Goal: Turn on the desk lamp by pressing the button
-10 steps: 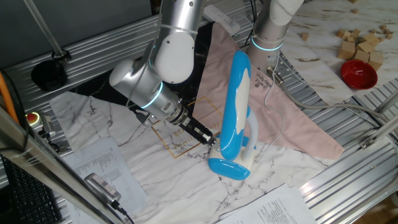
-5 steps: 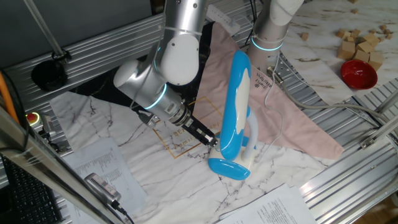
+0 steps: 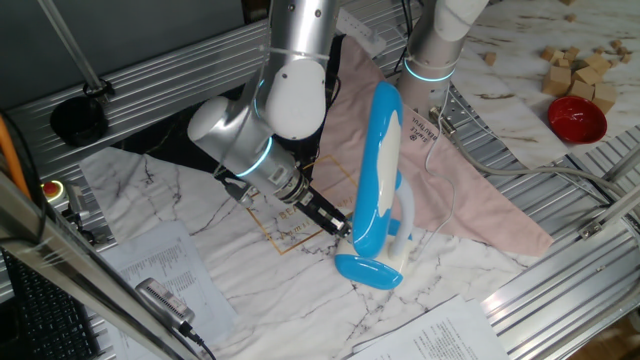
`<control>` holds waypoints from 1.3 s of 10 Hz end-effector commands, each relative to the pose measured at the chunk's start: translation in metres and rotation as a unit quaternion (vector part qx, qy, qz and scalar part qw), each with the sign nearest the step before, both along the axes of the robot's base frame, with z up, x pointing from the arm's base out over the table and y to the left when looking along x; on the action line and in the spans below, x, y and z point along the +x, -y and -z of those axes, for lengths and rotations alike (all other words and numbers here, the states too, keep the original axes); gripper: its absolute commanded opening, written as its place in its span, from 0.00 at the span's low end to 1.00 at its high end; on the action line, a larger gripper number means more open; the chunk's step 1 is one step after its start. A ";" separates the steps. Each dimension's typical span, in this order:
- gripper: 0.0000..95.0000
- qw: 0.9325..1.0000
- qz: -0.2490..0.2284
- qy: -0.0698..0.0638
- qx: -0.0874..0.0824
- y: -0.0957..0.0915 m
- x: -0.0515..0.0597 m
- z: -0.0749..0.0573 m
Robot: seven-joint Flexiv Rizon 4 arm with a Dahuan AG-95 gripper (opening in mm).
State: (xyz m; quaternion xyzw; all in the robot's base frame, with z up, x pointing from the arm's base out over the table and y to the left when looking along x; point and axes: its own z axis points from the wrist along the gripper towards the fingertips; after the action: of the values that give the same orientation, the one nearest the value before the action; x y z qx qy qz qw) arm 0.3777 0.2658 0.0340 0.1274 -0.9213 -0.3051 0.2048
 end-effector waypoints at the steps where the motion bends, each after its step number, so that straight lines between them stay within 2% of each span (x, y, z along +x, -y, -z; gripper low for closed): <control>1: 0.00 0.999 0.003 -0.026 0.044 0.002 0.002 -0.016; 2: 0.00 0.999 0.002 -0.033 0.026 0.002 0.002 -0.033; 3: 0.00 0.999 0.000 -0.032 0.003 0.002 0.002 -0.044; 5: 0.00 1.000 0.002 -0.028 0.004 0.002 0.003 -0.044; 6: 0.00 1.000 0.002 -0.021 0.006 0.002 0.004 -0.047; 7: 0.00 1.000 0.003 -0.014 0.000 0.003 0.008 -0.054; 8: 0.00 1.000 0.003 -0.005 -0.017 0.005 0.014 -0.059; 10: 0.00 0.997 -0.001 0.026 -0.067 0.011 0.037 -0.067; 11: 0.00 0.996 0.002 0.044 -0.081 0.013 0.046 -0.069; 12: 0.00 0.993 0.005 0.067 -0.095 0.014 0.051 -0.071; 13: 0.00 0.987 0.003 0.102 -0.124 0.015 0.058 -0.074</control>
State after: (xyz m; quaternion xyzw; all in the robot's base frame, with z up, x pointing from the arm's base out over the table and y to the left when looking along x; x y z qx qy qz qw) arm 0.4226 0.2544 0.1038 0.1215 -0.9509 -0.2256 0.1736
